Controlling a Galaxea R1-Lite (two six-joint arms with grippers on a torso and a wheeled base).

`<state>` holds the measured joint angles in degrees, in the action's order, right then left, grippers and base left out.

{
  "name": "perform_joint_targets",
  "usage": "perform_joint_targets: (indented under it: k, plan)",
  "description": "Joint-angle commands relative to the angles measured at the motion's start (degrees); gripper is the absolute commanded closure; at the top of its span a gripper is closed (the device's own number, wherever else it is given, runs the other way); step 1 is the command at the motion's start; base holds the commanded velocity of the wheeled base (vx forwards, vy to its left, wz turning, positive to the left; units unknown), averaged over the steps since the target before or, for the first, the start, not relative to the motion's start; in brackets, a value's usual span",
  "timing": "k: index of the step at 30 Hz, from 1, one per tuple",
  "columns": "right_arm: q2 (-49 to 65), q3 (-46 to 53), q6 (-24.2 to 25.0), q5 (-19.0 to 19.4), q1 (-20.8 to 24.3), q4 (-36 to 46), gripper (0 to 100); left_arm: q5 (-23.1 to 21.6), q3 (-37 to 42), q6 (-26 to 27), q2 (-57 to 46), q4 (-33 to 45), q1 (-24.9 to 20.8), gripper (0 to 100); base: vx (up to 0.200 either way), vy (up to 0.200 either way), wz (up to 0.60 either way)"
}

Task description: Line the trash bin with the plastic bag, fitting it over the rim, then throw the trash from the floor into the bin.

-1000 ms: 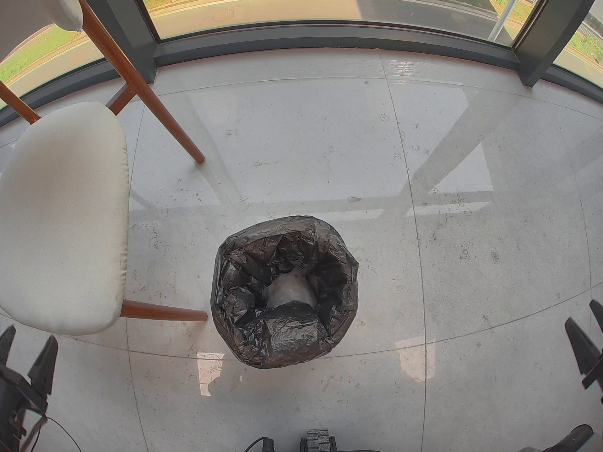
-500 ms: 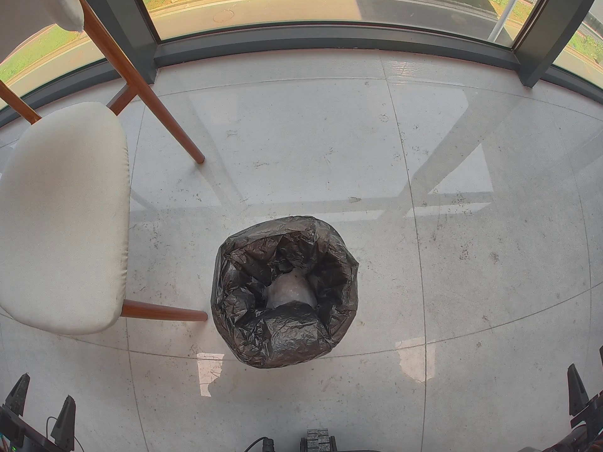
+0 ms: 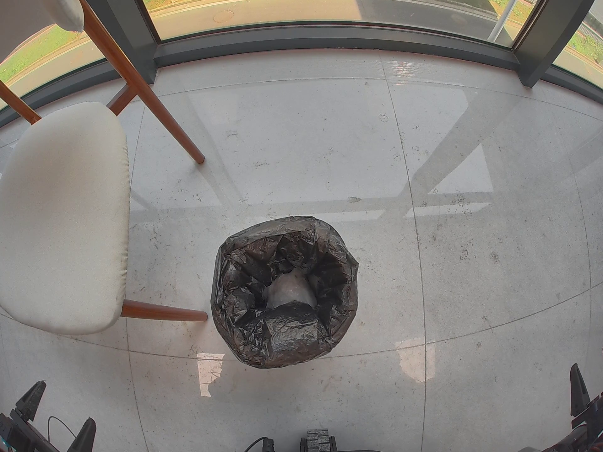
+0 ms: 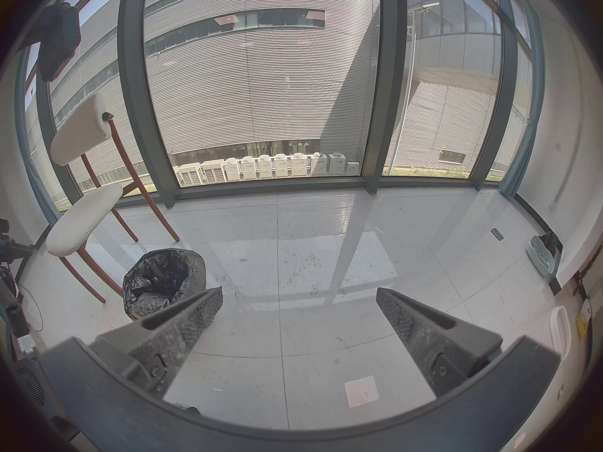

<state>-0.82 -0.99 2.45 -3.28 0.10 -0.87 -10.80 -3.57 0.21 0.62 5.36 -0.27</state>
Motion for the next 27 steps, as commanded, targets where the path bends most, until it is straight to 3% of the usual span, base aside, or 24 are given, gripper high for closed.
perform_joint_targets:
  k: [1,9,27]
  plan:
    - [0.73,0.99,0.01,0.03,-0.01,-0.10,0,13.88,3.22,-0.91,-0.62,-3.34,0.09,0,0.000,0.000,0.00]
    - [0.73,0.99,-0.25,0.47,-0.01,0.25,0,10.01,3.04,-0.56,-0.62,-4.22,0.09,0,0.000,0.000,0.00]
    - [0.73,0.99,-1.31,0.99,-0.01,0.51,0,10.19,3.22,-0.47,-0.62,-4.48,0.18,0,0.000,0.000,0.00]
